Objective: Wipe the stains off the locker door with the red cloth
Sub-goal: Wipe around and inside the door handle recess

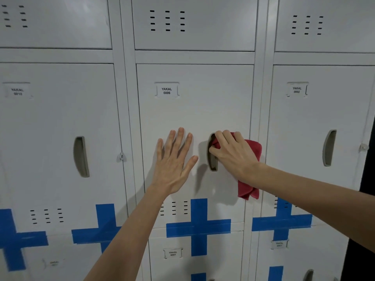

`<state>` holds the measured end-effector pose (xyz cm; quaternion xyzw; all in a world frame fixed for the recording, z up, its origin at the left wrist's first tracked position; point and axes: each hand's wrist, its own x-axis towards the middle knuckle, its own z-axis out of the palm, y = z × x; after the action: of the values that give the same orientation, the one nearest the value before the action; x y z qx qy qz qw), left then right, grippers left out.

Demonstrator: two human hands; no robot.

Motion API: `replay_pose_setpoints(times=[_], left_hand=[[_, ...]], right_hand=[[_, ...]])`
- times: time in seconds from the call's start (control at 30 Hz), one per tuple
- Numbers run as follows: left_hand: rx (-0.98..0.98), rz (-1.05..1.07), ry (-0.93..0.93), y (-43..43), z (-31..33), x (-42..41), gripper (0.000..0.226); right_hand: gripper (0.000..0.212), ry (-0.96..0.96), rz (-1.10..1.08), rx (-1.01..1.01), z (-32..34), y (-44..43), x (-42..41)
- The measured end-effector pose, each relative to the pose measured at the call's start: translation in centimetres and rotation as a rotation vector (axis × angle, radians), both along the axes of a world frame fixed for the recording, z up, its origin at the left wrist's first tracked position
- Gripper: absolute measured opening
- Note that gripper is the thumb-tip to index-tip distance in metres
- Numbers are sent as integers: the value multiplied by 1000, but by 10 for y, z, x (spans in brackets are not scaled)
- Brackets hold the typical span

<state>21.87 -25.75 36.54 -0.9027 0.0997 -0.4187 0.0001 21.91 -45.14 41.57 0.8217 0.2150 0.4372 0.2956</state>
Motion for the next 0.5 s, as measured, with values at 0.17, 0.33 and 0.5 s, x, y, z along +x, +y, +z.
replay_pose_setpoints(times=[0.17,0.33,0.5], left_hand=[[13,1,3,1,0,-1,69],[26,4,8,4,0,-3,71],[19,18,-7,1,-2,1,72]], right_hand=[[23,67,7,60,-26,-1,4],[28,28,10,187,-30,3,5],[45,15,39,364,-34,8,5]])
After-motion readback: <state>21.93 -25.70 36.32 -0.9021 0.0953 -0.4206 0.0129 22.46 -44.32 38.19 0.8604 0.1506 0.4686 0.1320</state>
